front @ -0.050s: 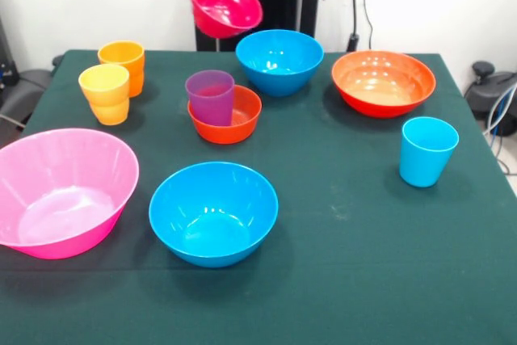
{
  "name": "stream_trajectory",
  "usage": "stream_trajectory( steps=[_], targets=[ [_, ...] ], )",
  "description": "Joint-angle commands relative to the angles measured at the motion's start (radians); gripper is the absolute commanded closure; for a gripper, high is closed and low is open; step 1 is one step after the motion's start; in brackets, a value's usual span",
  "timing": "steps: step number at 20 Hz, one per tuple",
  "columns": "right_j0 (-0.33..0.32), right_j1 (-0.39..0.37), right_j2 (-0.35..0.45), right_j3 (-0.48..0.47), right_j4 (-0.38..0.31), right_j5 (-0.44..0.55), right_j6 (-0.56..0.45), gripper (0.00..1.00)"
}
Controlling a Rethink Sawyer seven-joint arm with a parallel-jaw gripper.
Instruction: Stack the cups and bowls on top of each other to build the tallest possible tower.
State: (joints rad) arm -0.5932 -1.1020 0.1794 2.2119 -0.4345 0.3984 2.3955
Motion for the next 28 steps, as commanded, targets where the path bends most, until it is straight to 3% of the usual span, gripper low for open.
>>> stream_trajectory(
  steps=[1,7,11,18,24,28],
  targets=[
    [0.145,0.143,-0.068,0.053,-0.029,-0.091,0.179,1.00],
    [0.295,0.281,-0.224,-0.057,-0.094,-0.128,0.197,1.00],
    [0.314,0.338,-0.276,-0.126,-0.093,-0.122,0.141,1.00],
    [0.330,0.368,-0.337,-0.189,-0.071,-0.097,0.095,1.00],
    [0.339,0.307,-0.366,-0.209,-0.054,-0.025,0.037,1.00],
    [0.310,0.292,-0.347,-0.198,-0.033,-0.013,0.007,1.00]
  ],
)
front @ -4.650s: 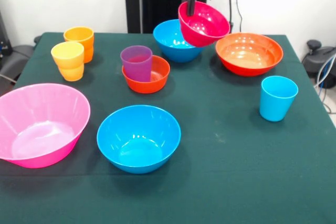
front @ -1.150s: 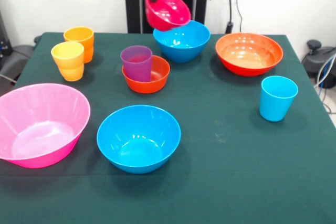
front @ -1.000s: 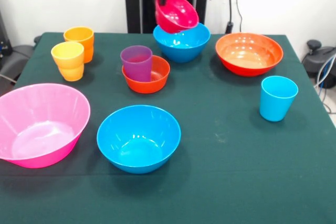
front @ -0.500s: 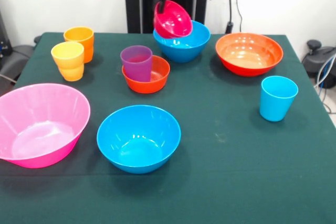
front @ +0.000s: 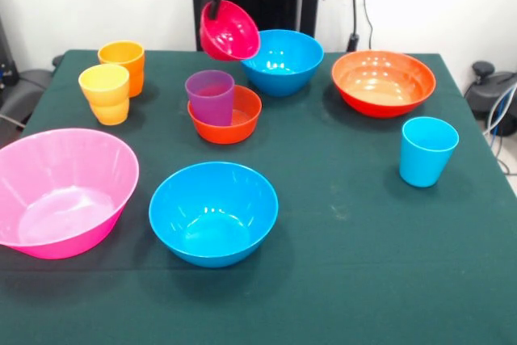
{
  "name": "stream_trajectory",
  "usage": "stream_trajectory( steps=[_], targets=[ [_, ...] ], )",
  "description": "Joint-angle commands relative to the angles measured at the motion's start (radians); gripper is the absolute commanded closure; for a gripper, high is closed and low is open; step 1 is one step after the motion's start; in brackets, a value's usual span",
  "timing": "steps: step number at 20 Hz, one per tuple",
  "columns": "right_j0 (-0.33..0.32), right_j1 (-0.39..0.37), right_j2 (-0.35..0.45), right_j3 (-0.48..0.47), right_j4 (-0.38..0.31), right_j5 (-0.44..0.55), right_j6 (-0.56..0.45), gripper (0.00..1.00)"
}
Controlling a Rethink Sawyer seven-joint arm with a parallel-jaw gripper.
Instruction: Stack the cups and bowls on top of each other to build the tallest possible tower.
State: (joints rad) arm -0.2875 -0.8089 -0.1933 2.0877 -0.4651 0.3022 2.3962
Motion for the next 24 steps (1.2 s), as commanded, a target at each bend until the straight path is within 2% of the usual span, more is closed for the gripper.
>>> stream_trajectory(
  steps=[1,5,11,21,24],
  targets=[
    [-0.004,0.012,0.036,-0.068,0.004,0.070,0.011,1.00],
    [-0.025,0.103,0.070,-0.066,0.032,-0.008,0.060,1.00],
    [0.023,0.227,0.021,-0.126,0.022,-0.115,0.127,1.00],
    [0.038,0.340,-0.008,-0.193,0.045,-0.213,0.129,1.00],
    [-0.024,0.356,0.052,-0.209,0.020,-0.273,0.080,1.00]
  ],
)
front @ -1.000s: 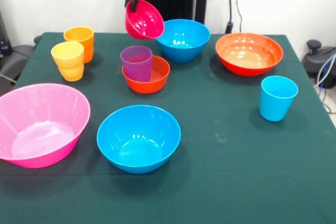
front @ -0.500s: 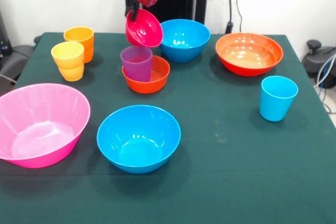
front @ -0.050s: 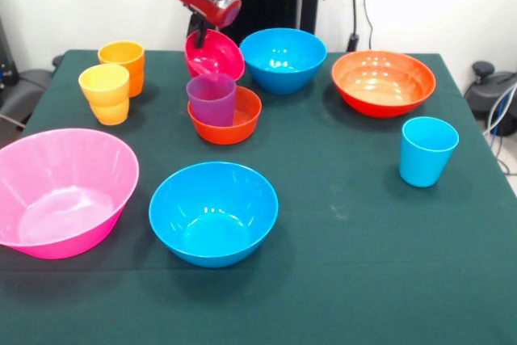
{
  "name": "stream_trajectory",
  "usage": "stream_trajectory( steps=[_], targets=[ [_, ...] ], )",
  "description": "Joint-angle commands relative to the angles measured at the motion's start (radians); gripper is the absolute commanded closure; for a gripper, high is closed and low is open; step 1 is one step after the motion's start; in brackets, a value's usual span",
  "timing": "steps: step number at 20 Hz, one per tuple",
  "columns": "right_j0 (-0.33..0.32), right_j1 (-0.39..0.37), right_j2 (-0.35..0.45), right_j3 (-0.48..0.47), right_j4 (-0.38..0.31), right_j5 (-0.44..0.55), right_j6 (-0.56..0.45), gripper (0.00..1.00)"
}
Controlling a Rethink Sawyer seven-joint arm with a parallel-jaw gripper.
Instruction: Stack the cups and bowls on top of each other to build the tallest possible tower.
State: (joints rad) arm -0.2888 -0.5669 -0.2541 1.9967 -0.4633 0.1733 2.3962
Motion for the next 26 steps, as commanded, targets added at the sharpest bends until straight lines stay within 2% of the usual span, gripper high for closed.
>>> stream_trajectory(
  steps=[1,5,17,22,26],
  targets=[
    [-0.054,0.117,0.144,-0.121,0.004,-0.168,0.059,1.00],
    [-0.148,0.101,0.232,-0.125,-0.044,-0.171,-0.010,1.00],
    [-0.289,0.035,0.385,-0.070,-0.100,-0.112,-0.059,1.00],
    [-0.384,0.010,0.507,-0.032,-0.121,-0.061,-0.102,1.00],
    [-0.463,0.043,0.620,-0.032,-0.172,-0.080,-0.132,1.00]
  ],
)
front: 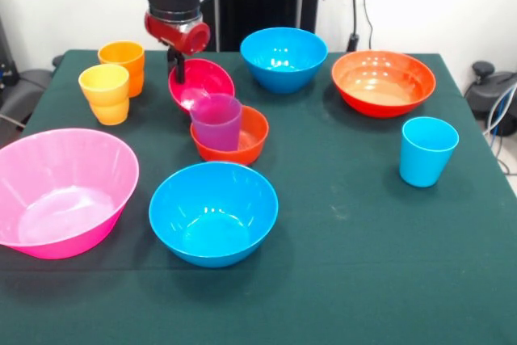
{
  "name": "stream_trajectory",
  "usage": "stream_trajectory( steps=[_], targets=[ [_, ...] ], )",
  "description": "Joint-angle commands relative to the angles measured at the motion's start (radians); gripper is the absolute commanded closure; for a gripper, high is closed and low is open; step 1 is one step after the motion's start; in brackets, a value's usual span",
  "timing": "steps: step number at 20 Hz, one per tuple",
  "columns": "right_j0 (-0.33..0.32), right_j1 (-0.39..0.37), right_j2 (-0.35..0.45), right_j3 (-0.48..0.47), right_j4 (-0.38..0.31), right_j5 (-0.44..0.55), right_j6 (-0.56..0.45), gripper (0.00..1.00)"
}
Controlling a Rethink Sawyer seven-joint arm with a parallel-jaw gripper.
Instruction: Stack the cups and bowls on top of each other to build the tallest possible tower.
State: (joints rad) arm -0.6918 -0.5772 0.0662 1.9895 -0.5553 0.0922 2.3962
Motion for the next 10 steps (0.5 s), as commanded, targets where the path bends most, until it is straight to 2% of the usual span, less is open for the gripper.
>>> stream_trajectory(
  steps=[1,5,10],
  targets=[
    [-0.077,0.066,0.326,-0.028,-0.091,0.004,-0.142,1.00],
    [-0.122,0.105,0.401,-0.032,-0.140,-0.005,-0.153,1.00],
    [-0.137,0.096,0.450,-0.008,-0.179,-0.010,-0.127,1.00]
  ],
)
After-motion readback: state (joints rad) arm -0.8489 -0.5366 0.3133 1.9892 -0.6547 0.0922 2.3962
